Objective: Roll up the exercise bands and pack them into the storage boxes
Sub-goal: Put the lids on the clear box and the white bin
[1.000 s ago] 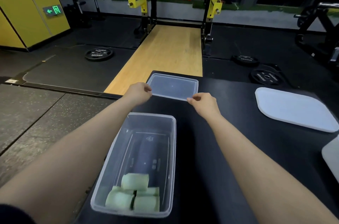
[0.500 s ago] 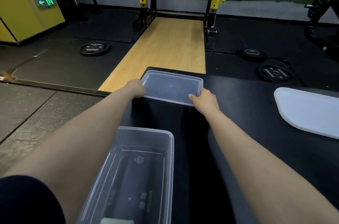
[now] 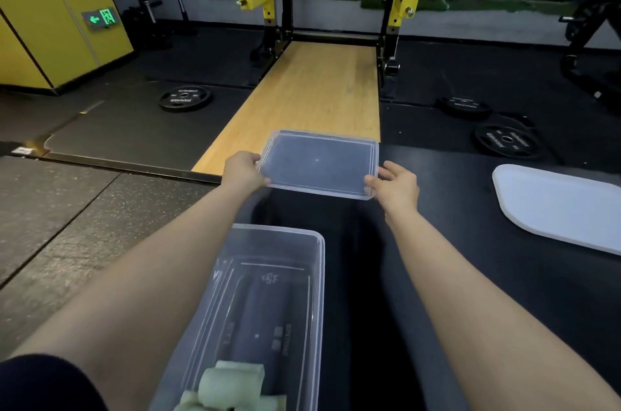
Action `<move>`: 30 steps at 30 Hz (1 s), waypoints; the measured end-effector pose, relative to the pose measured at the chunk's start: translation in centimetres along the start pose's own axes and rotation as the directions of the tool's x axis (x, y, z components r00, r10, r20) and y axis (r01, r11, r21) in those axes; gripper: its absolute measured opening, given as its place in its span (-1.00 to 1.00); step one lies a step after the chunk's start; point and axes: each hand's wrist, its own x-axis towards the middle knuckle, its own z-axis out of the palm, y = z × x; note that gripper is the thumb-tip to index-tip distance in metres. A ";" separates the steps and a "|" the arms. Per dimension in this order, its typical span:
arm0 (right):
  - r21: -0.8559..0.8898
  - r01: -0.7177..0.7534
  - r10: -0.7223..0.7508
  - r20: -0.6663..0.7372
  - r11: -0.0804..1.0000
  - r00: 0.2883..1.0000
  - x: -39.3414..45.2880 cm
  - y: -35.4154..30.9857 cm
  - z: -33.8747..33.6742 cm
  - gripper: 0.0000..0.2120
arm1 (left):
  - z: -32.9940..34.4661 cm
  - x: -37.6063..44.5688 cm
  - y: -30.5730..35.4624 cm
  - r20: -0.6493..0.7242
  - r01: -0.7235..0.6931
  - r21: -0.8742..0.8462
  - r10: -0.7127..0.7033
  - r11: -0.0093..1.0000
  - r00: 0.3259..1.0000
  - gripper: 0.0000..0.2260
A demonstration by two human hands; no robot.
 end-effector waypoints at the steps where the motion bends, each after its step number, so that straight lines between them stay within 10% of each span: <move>1: 0.082 -0.034 0.033 0.012 0.996 0.999 -0.3 -0.3 -0.3 -0.42 | -0.5 -0.7 -0.1 -0.003 -0.002 -0.029 0.002 1.000 1.000 -0.44; 8: 0.369 -0.128 0.077 0.150 0.921 0.986 -5.2 -3.6 -2.5 -0.73 | -3.4 -6.2 0.7 -0.027 -0.052 -0.148 0.048 0.988 0.998 -0.47; 12: 0.298 0.115 -0.140 0.065 0.948 0.988 -9.3 -6.0 -3.6 -0.84 | -5.2 -9.7 2.0 -0.074 -0.116 -0.160 0.105 0.980 0.992 -0.61; 16: 0.048 0.421 -0.422 0.028 0.906 0.906 -14.5 -7.8 -3.8 -0.83 | -7.4 -13.9 5.1 -0.008 -0.042 -0.661 0.050 0.749 0.999 -0.62; 20: -0.345 0.753 -0.769 0.122 0.560 0.628 -18.8 -8.0 -3.6 -0.81 | -10.0 -17.3 6.3 0.162 0.114 -0.884 0.067 0.454 0.984 -0.52; 22: -0.460 0.839 -0.873 0.232 0.291 0.429 -20.4 -7.7 -3.6 -0.76 | -11.1 -18.2 5.6 0.198 0.160 -0.877 0.037 0.454 0.980 -0.59; 25: -0.465 0.875 -0.891 0.332 0.132 0.311 -22.1 -6.4 -4.2 -0.77 | -11.9 -19.2 3.8 0.201 0.196 -0.823 -0.048 0.534 0.978 -0.71; 27: -0.395 0.902 -0.820 0.449 0.173 0.354 -23.2 -5.4 -4.7 -0.82 | -12.0 -19.8 2.5 0.207 0.208 -0.788 -0.068 0.580 0.976 -0.91; 30: -0.306 0.785 -0.576 0.546 0.539 0.608 -24.5 -4.1 -5.2 -0.63 | -12.0 -21.8 1.1 0.225 0.235 -0.741 -0.097 0.629 0.969 -0.93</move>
